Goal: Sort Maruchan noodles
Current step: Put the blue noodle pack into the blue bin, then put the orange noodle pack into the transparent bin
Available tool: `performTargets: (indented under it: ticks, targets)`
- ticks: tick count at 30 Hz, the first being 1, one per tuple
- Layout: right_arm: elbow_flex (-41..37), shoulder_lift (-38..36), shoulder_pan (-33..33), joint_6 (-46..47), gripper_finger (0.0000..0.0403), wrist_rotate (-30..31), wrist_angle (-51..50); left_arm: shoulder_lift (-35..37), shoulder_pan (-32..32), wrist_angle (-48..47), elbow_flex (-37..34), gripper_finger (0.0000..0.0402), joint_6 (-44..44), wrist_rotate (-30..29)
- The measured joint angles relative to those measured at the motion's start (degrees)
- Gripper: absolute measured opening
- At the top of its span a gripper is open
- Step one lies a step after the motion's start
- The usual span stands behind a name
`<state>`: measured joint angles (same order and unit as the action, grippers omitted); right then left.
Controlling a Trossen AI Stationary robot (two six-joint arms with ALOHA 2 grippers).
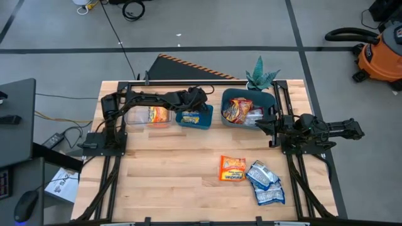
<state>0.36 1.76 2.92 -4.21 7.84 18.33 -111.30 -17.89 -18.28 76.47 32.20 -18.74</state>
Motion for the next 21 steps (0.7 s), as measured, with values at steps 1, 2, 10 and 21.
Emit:
performTargets:
  ticks: [1,2,10,21]
  targets:
    - [0.00,0.00,0.00,0.00,0.0055,0.00,0.00,0.34,0.00,-0.25,0.00,0.0059,-1.41,0.39]
    - [0.00,0.00,0.00,0.00,0.0055,-0.02,0.00,0.72,0.00,-0.27,0.00,0.0070,-2.36,0.56]
    - [0.00,0.00,0.00,-0.02,0.0055,0.00,0.00,5.08,0.36,2.61,0.04,0.0143,-14.58,4.10]
    - [0.00,0.00,0.00,0.00,0.0055,0.00,0.00,5.35,12.42,4.53,0.04,0.0143,-36.13,13.32]
